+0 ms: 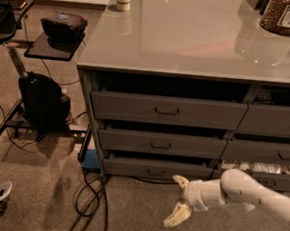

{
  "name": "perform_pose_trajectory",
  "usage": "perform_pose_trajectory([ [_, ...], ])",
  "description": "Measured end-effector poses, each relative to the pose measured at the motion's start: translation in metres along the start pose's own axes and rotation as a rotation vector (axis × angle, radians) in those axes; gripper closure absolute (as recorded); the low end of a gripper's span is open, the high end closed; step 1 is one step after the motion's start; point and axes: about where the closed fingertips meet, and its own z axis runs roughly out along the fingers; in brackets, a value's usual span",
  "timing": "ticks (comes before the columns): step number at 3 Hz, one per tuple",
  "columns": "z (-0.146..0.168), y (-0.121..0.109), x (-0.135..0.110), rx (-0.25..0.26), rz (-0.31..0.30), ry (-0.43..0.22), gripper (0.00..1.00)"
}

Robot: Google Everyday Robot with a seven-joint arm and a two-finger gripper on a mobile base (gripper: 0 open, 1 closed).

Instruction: Open bottom drawer

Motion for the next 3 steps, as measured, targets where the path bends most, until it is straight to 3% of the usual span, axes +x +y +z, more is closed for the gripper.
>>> perform_pose_trajectory([
  [1, 0.031, 0.018, 0.022, -0.052, 0.022, -0.026, 0.00],
  [2, 0.031, 0.018, 0.022, -0.052, 0.023, -0.026, 0.00],
  [3, 0.025, -0.001, 0.024, 0.033, -0.046, -0.029, 0.00],
])
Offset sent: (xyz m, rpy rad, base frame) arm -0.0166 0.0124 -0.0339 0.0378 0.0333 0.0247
